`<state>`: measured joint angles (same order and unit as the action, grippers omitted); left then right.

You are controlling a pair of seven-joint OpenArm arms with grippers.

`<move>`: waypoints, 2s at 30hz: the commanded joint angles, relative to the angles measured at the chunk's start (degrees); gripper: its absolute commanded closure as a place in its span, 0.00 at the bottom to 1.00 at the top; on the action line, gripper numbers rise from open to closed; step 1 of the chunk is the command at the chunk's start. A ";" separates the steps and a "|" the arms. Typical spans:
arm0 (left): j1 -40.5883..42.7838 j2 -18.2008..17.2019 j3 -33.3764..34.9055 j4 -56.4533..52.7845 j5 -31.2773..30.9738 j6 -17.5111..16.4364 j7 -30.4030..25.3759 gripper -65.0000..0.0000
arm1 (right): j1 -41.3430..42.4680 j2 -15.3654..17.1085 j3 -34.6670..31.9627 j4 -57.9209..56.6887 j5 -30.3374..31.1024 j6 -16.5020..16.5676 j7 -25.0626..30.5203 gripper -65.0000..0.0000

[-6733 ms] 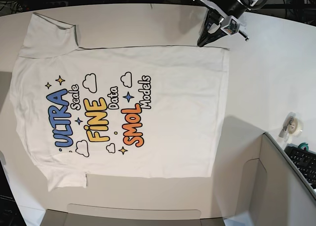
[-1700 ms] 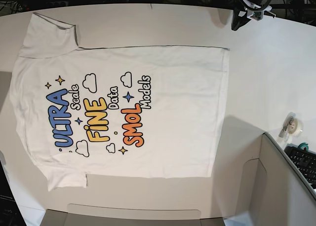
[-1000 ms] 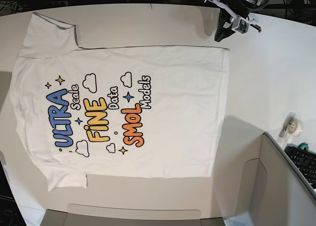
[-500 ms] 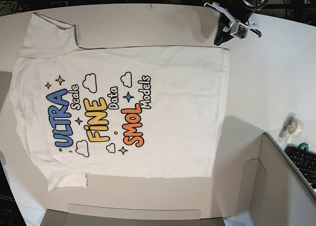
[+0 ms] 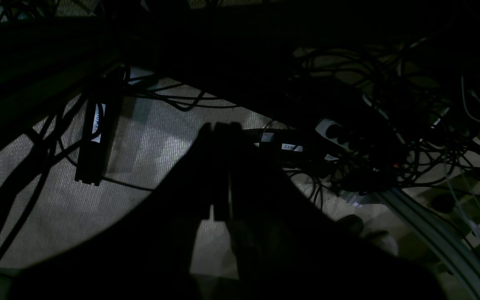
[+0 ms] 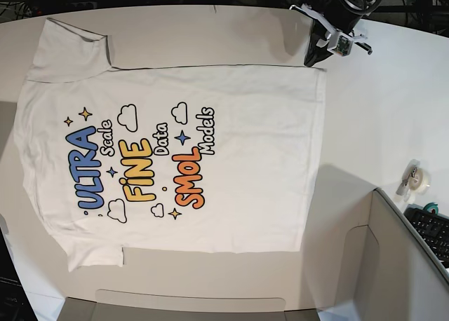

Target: Layout the t-shirt on the table in an organized manner, then fold the t-shirt properly

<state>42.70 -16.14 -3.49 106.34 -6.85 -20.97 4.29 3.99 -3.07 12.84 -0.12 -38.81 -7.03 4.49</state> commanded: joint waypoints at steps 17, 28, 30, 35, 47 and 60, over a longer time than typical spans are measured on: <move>2.01 -0.25 -0.16 3.15 -0.84 -0.08 -1.61 0.38 | 0.19 -0.23 0.04 0.12 -0.01 -0.14 0.30 1.00; 2.01 -0.25 -0.16 3.15 -0.84 0.18 -1.61 0.25 | 0.19 -0.05 0.04 0.12 -0.01 -0.14 0.30 1.00; 2.01 -0.25 -0.16 3.15 -0.84 0.18 -1.44 0.25 | 0.19 -0.05 0.04 0.12 -0.01 -0.14 0.30 1.00; 1.92 -0.25 -0.16 3.15 -0.84 -0.17 -1.35 0.25 | 0.19 -0.14 0.04 0.12 -0.01 -0.14 0.30 1.00; -0.19 -0.17 0.80 2.62 -0.84 -0.17 -0.82 0.25 | 0.19 -0.05 0.04 0.12 -0.01 -0.14 0.30 1.00; -4.59 -0.17 3.97 -2.13 -0.84 -0.17 -0.82 0.25 | 0.19 -0.14 0.04 0.12 -0.01 -0.14 0.30 1.00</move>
<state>38.13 -15.92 0.49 103.44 -6.85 -21.39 4.95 3.99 -3.01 12.84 -0.12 -38.81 -7.03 4.49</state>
